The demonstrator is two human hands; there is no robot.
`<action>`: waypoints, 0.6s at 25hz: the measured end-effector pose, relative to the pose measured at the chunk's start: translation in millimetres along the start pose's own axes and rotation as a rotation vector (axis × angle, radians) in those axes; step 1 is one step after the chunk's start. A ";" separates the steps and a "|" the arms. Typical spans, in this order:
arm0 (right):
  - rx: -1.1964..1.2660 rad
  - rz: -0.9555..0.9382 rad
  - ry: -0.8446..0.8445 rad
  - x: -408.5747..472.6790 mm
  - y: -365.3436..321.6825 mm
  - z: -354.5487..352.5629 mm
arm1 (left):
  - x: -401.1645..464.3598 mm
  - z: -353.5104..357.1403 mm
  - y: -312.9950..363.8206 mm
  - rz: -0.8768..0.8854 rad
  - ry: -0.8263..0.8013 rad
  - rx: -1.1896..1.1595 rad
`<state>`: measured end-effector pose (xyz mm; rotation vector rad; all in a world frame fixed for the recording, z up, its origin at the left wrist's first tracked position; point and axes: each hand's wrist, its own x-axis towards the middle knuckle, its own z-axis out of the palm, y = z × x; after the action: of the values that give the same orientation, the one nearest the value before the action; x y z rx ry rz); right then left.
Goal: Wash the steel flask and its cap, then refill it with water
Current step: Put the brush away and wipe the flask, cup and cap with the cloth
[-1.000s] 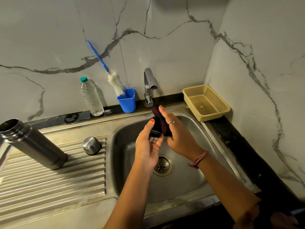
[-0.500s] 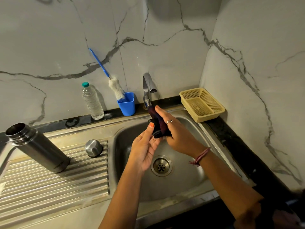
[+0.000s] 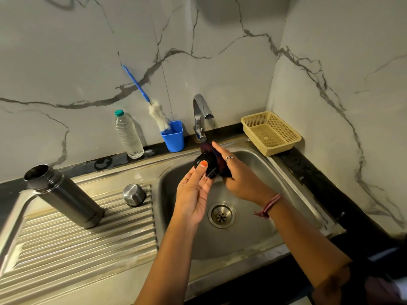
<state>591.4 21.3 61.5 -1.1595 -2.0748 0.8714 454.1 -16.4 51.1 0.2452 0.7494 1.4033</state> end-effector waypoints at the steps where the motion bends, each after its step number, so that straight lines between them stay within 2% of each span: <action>1: -0.024 0.005 -0.006 -0.6 -4.0 1.6 | -0.1 -1.5 0.5 0.017 0.004 0.000; 5: -0.159 -0.084 -0.033 1.0 -15.8 14.7 | 1.7 -6.9 2.2 0.054 0.019 -0.018; 9: 0.186 0.165 -0.061 7.0 -20.0 2.9 | -8.4 -3.7 1.8 0.040 -0.047 -0.051; 12: 0.420 0.315 0.047 8.6 -20.3 -1.4 | -7.8 -4.8 1.1 0.066 -0.075 -0.084; 14: 0.428 0.349 0.046 5.6 -25.9 1.7 | -5.9 -7.7 0.8 0.079 -0.062 -0.072; 15: 0.353 0.311 0.032 1.2 -29.2 6.9 | -5.5 -10.0 1.9 0.083 -0.050 -0.058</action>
<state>571.4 8.9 80.3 -1.3025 -1.6490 1.2956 446.6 -23.9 46.5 0.2679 0.6629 1.4896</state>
